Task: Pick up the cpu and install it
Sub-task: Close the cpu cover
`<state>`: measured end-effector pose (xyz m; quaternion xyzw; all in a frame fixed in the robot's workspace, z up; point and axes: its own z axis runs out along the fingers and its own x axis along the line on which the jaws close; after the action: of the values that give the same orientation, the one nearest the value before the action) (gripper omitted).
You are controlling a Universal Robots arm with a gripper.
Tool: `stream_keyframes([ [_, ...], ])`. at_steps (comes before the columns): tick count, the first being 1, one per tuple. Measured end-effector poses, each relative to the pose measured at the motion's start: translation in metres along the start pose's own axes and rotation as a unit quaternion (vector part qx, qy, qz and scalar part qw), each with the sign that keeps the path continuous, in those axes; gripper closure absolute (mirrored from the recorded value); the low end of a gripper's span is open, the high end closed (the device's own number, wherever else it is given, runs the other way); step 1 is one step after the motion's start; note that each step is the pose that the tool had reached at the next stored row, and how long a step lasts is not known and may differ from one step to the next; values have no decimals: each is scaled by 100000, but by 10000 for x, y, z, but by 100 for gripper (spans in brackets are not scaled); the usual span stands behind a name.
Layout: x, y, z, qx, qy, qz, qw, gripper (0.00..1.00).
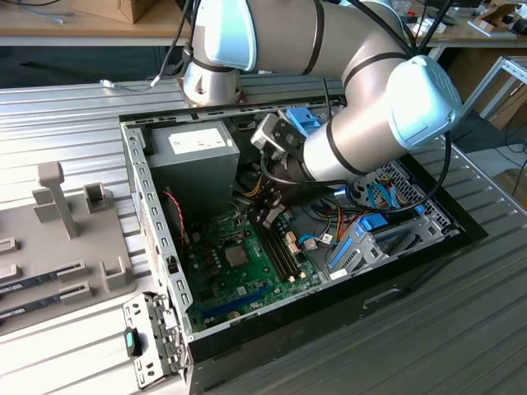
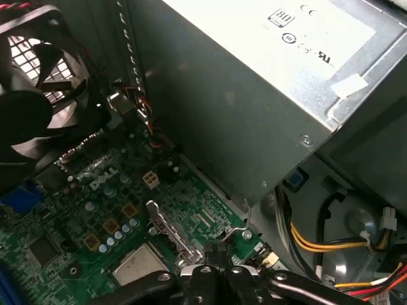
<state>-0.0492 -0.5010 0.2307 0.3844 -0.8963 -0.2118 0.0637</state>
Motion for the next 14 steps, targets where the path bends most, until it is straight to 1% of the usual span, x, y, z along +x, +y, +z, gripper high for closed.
stream_keyframes([
  [6, 11, 5, -41, -4, -4, -8, 100000, 89],
  [12, 38, -18, -57, 8, 7, -3, 100000, 89],
  [14, 54, -31, -64, 95, 87, 32, 100000, 89],
])
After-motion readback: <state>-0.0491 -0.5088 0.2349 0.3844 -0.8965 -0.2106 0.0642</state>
